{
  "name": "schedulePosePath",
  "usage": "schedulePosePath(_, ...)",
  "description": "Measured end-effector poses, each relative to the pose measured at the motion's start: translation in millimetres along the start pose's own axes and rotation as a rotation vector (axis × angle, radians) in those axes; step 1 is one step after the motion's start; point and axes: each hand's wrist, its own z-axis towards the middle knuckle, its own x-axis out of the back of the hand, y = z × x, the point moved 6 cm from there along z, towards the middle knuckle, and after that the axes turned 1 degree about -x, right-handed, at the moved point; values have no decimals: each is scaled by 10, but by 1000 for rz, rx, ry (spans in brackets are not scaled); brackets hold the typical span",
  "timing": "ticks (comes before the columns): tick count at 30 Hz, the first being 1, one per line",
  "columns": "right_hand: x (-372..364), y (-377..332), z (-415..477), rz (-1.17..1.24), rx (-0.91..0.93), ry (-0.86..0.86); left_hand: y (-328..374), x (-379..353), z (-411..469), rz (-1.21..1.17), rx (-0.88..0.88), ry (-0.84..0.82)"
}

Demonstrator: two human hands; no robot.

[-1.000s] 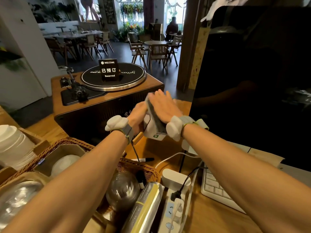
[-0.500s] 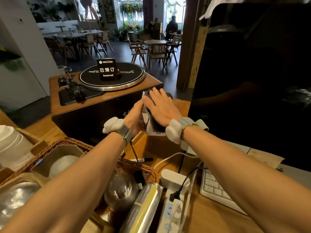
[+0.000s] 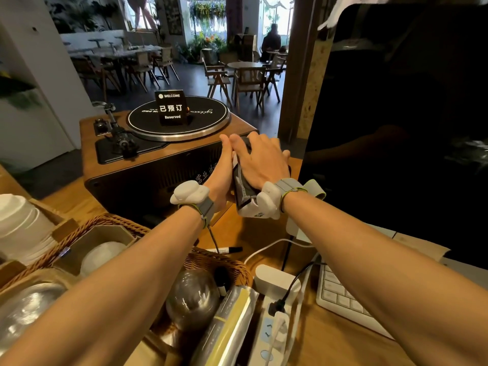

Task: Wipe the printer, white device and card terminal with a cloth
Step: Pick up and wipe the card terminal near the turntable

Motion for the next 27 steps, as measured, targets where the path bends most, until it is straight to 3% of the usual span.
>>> schedulePosePath(6,117,70,157,78,-55,107,93,-99,-64,196,-118,-183)
schedulePosePath(12,48,141,201,137,-42,8,26,20,-1,332,-159,-152)
schedulePosePath(20,5,123,258,191,-35,-114,-23,40,24,471,-175,-285)
schedulePosePath(27,46,160,266,393,-87,84,-151,-13,-55,469,-64,-310)
